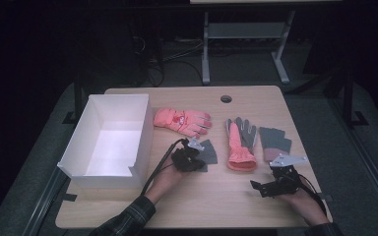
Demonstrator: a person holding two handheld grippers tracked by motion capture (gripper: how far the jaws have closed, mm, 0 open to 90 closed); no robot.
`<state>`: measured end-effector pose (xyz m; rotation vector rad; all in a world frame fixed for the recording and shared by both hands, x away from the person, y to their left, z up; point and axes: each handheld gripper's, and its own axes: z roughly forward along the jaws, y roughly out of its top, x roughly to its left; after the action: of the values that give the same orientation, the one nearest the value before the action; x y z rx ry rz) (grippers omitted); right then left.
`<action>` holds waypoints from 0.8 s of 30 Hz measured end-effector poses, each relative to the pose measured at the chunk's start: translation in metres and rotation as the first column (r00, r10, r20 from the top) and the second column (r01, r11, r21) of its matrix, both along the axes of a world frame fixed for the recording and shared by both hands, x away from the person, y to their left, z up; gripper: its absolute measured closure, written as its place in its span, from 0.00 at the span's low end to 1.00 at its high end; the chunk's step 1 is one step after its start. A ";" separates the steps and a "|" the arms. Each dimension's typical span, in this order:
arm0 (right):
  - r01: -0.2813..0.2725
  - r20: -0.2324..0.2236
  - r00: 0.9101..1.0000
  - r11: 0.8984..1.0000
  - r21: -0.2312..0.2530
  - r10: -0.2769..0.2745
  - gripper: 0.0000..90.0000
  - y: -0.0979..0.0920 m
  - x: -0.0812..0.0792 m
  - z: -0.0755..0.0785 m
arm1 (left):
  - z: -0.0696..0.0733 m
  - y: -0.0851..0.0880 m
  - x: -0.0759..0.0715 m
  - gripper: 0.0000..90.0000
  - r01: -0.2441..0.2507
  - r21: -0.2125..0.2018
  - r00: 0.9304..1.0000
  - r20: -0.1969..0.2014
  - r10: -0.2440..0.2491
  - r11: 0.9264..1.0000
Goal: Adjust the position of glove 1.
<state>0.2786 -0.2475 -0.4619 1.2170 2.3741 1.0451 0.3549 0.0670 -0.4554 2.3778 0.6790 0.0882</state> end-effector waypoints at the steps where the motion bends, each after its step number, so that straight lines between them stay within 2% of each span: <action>1: 0.000 0.000 1.000 1.000 -0.001 0.000 0.02 0.000 0.000 0.000 | 0.000 -0.003 -0.001 1.00 0.005 -0.006 1.000 -0.002 -0.005 1.000; 2: 0.000 0.000 1.000 1.000 -0.001 0.000 0.02 0.000 0.000 0.000 | 0.000 -0.003 -0.001 1.00 0.005 -0.006 1.000 -0.002 -0.005 1.000; 3: -0.001 0.005 1.000 1.000 -0.001 0.001 0.02 0.000 0.000 0.000 | 0.000 -0.008 -0.004 1.00 0.030 -0.003 1.000 -0.007 -0.030 1.000; 5: 0.000 0.003 1.000 1.000 -0.001 0.000 0.02 0.000 0.000 0.000 | -0.001 -0.012 -0.006 1.00 0.031 -0.012 0.999 -0.006 -0.031 0.999; 6: 0.002 0.001 1.000 1.000 -0.001 -0.002 0.02 0.000 0.000 0.001 | -0.001 -0.018 -0.010 1.00 0.052 -0.011 0.999 -0.006 -0.052 0.999; 8: 0.003 0.001 1.000 1.000 0.001 -0.003 0.02 0.000 0.000 0.001 | -0.001 -0.022 -0.012 1.00 0.053 -0.020 0.999 -0.009 -0.053 0.998; 9: 0.001 0.001 1.000 1.000 0.000 -0.001 0.02 -0.001 -0.001 0.001 | -0.001 -0.024 -0.013 1.00 0.067 -0.014 0.998 -0.008 -0.067 0.998; 13: 0.001 0.000 1.000 1.000 0.001 -0.001 0.02 -0.001 -0.001 0.001 | 0.004 -0.020 -0.012 1.00 0.070 -0.018 0.997 -0.007 -0.071 0.997; 14: 0.001 0.000 1.000 1.000 0.001 -0.001 0.02 -0.001 -0.001 0.001 | 0.005 -0.019 -0.012 1.00 0.053 -0.032 0.999 -0.004 -0.054 0.998; 15: 0.001 0.001 1.000 1.000 0.003 -0.001 0.02 -0.001 -0.001 0.001 | 0.009 -0.014 -0.009 1.00 0.060 -0.021 0.998 0.011 -0.059 0.998; 17: 0.002 0.003 1.000 1.000 0.004 -0.002 0.02 -0.001 -0.001 0.001 | 0.015 -0.005 -0.006 1.00 0.017 -0.041 1.000 0.026 -0.016 0.999; 18: 0.002 0.003 1.000 1.000 0.004 -0.002 0.02 -0.001 -0.001 0.001 | 0.016 -0.001 -0.003 1.00 0.003 -0.038 0.999 0.035 -0.002 0.999; 19: -0.001 0.002 1.000 1.000 0.001 0.001 0.02 -0.001 -0.001 0.001 | 0.019 0.010 0.005 1.00 -0.045 -0.040 0.998 0.040 0.047 0.998; 20: 0.000 0.001 1.000 1.000 0.001 0.000 0.02 -0.001 -0.001 0.001 | 0.019 0.015 0.008 1.00 -0.073 -0.035 0.996 0.043 0.074 0.997; 24: -0.002 0.001 1.000 1.000 -0.003 0.002 0.02 0.000 0.000 0.001 | 0.017 0.023 0.017 1.00 -0.117 -0.018 0.992 0.051 0.118 0.993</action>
<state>0.2781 -0.2478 -0.4612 1.2130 2.3756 1.0428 0.3716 0.0904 -0.4387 2.3114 0.7915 0.1944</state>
